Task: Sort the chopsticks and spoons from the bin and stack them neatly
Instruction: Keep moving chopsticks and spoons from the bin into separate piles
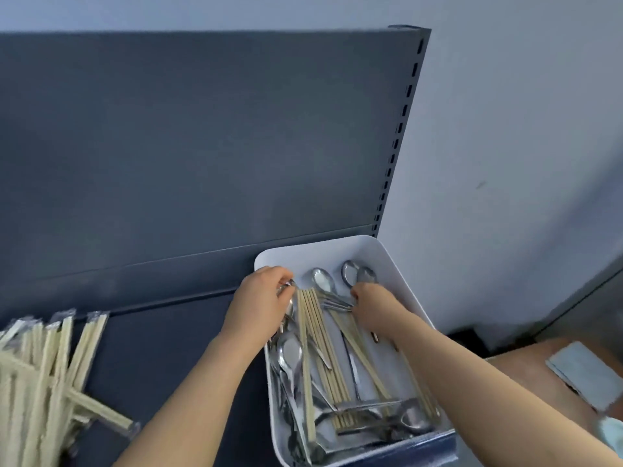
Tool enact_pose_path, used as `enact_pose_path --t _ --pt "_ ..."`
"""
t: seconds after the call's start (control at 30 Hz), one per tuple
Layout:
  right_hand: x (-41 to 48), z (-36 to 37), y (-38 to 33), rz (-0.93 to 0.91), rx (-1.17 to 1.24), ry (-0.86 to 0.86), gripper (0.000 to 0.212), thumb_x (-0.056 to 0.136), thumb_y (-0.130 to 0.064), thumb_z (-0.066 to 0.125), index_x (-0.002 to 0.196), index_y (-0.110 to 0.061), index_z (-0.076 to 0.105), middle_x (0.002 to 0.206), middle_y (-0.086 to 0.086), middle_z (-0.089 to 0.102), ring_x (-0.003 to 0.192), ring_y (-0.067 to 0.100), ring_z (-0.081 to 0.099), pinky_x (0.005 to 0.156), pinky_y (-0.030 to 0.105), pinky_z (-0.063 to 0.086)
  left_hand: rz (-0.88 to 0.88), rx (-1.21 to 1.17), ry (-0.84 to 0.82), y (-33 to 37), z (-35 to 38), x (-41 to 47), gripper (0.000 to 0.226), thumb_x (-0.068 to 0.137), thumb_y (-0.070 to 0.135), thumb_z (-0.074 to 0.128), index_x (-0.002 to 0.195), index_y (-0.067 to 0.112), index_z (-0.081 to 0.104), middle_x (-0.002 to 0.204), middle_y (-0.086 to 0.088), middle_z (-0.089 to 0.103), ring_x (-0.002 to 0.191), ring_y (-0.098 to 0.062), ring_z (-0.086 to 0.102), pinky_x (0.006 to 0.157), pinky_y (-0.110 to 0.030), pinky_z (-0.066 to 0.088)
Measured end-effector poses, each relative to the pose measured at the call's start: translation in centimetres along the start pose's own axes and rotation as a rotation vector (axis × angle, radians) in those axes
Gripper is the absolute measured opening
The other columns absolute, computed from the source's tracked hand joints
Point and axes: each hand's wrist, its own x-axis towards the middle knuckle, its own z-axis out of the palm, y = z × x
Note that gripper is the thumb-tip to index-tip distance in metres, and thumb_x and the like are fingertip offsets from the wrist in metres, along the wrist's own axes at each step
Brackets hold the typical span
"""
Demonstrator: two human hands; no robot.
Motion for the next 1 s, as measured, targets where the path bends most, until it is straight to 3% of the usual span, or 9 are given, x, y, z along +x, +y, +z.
enact_pose_path --t 0.17,0.27,0.53,0.63,0.7,0.8,0.87,0.93,1.0 --pt "0.9 -0.3 0.7 -0.054 -0.021 -0.048 0.024 0.093 -0.006 0.045 0.071 -0.015 0.041 0.113 0.019 0.061 0.104 0.034 0.060 0.075 0.033 0.045 -0.039 -0.010 0.038 0.8 0.5 -1.2 0.020 0.091 0.018 0.063 0.109 0.020 0.069 0.102 0.008 0.066 0.091 -0.007 0.060 0.086 -0.027 0.052" --pt "1.5 -0.4 0.9 -0.108 0.003 -0.003 0.010 0.095 -0.007 0.042 0.100 -0.004 0.050 0.110 0.019 0.059 0.089 0.029 0.055 0.069 0.031 0.038 -0.060 -0.024 0.085 1.1 0.7 -2.0 0.018 0.089 0.016 0.066 0.106 0.019 0.071 0.100 0.006 0.066 0.088 -0.007 0.061 0.084 -0.028 0.053" --pt "2.1 0.6 0.1 -0.158 0.018 -0.043 0.030 0.089 -0.021 0.059 0.065 -0.011 0.044 0.061 0.002 0.043 0.053 0.014 0.040 0.044 0.024 0.030 -0.113 0.028 0.139 1.8 0.3 -3.3 0.018 0.085 0.017 0.070 0.103 0.021 0.071 0.097 0.013 0.062 0.091 -0.006 0.057 0.082 -0.020 0.046" --pt "1.3 0.0 0.1 -0.214 0.015 -0.130 0.027 0.094 -0.017 0.051 0.068 -0.012 0.048 0.064 0.002 0.041 0.061 0.016 0.045 0.050 0.024 0.033 -0.111 0.089 0.050 1.9 0.4 -3.7 0.022 0.086 0.018 0.069 0.108 0.022 0.069 0.104 0.010 0.063 0.098 -0.008 0.057 0.084 -0.021 0.044" --pt "0.5 -0.7 0.0 -0.124 0.098 -0.173 0.013 0.095 -0.008 0.046 0.090 -0.008 0.058 0.064 0.001 0.035 0.066 0.019 0.047 0.052 0.026 0.031 -0.088 0.204 -0.082 2.1 0.6 -3.6 0.024 0.087 0.020 0.068 0.111 0.021 0.068 0.108 0.007 0.063 0.102 -0.012 0.056 0.088 -0.027 0.046" --pt "-0.1 -1.5 0.6 -0.146 -0.265 -0.231 0.011 0.092 -0.002 0.050 0.086 -0.011 0.052 0.065 0.001 0.036 0.056 0.013 0.032 0.047 0.023 0.022 -0.084 0.410 -0.249 2.9 1.4 -3.3 0.025 0.085 0.018 0.064 0.108 0.023 0.069 0.107 0.000 0.059 0.101 -0.021 0.057 0.083 -0.031 0.049" --pt "-0.8 -2.3 0.9 -0.092 -0.282 -0.209 0.011 0.092 -0.006 0.052 0.085 -0.009 0.059 0.084 0.004 0.058 0.070 0.017 0.051 0.053 0.022 0.027 -0.083 0.495 -0.294 3.3 1.8 -3.2 0.030 0.084 0.014 0.060 0.109 0.028 0.070 0.105 -0.001 0.054 0.099 -0.023 0.055 0.077 -0.026 0.044" --pt "-1.3 -2.7 1.0 -0.060 -0.202 -0.219 0.024 0.095 -0.007 0.048 0.112 -0.004 0.064 0.121 0.008 0.063 0.105 0.024 0.061 0.054 0.021 0.029 -0.073 0.564 -0.307 3.4 2.1 -3.1 0.032 0.086 0.012 0.059 0.109 0.030 0.069 0.105 -0.001 0.053 0.101 -0.023 0.054 0.080 -0.025 0.042" --pt "-2.3 -3.0 1.2 -0.038 0.006 -0.231 0.032 0.097 -0.008 0.042 0.124 -0.003 0.058 0.121 0.011 0.064 0.110 0.023 0.061 0.050 0.018 0.029 -0.065 0.597 -0.308 3.3 2.3 -3.0 0.029 0.086 0.012 0.061 0.106 0.031 0.069 0.107 -0.001 0.056 0.102 -0.023 0.054 0.084 -0.025 0.042"
